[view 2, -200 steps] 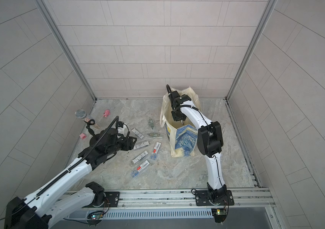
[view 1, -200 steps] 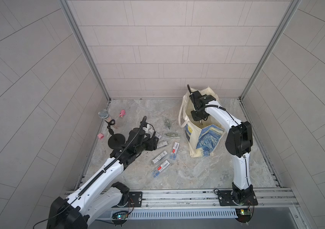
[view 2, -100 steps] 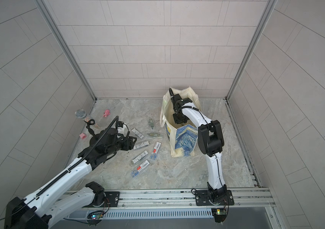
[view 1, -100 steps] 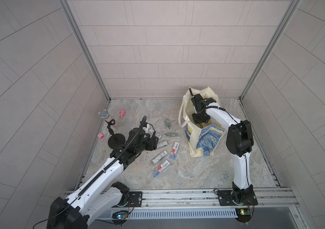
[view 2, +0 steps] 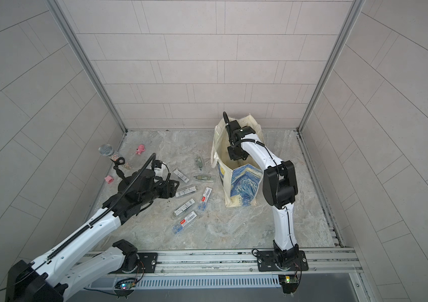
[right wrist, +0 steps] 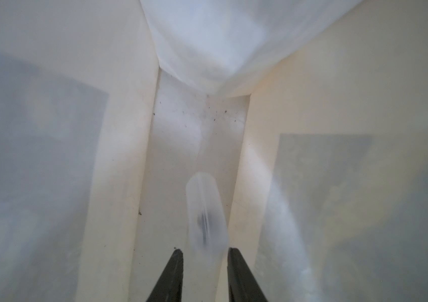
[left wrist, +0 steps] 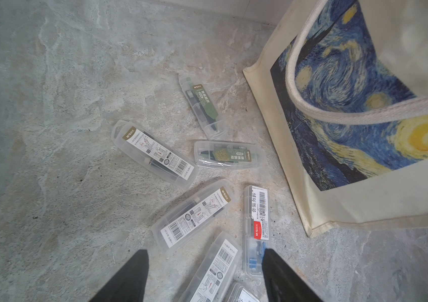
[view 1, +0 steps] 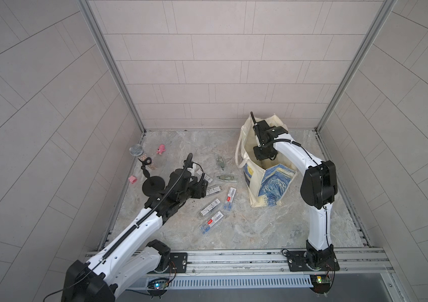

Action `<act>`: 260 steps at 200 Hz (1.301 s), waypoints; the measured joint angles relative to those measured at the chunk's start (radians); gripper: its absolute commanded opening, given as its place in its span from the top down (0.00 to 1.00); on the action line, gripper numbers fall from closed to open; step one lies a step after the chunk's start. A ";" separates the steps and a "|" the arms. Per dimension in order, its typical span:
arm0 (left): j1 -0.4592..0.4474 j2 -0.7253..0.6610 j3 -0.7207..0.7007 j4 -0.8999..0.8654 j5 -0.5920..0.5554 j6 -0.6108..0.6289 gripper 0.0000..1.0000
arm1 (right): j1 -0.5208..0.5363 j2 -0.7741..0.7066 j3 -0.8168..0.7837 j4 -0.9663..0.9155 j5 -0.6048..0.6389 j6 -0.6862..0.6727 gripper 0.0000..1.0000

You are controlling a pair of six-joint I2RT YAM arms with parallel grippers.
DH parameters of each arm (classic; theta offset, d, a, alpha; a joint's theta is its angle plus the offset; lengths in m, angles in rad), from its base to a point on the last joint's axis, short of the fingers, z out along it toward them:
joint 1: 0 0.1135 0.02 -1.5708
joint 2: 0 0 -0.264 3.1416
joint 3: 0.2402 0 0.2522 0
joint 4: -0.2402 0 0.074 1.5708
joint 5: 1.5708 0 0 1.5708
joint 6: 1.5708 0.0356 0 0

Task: Put the compass set into the canvas bag
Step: Place the compass set in the canvas bag, then pick up the compass set at the center of the board.

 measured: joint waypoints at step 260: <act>0.080 1.007 0.642 -0.242 -0.311 -0.470 0.16 | 0.001 -0.591 -0.253 0.230 -0.075 -0.029 0.47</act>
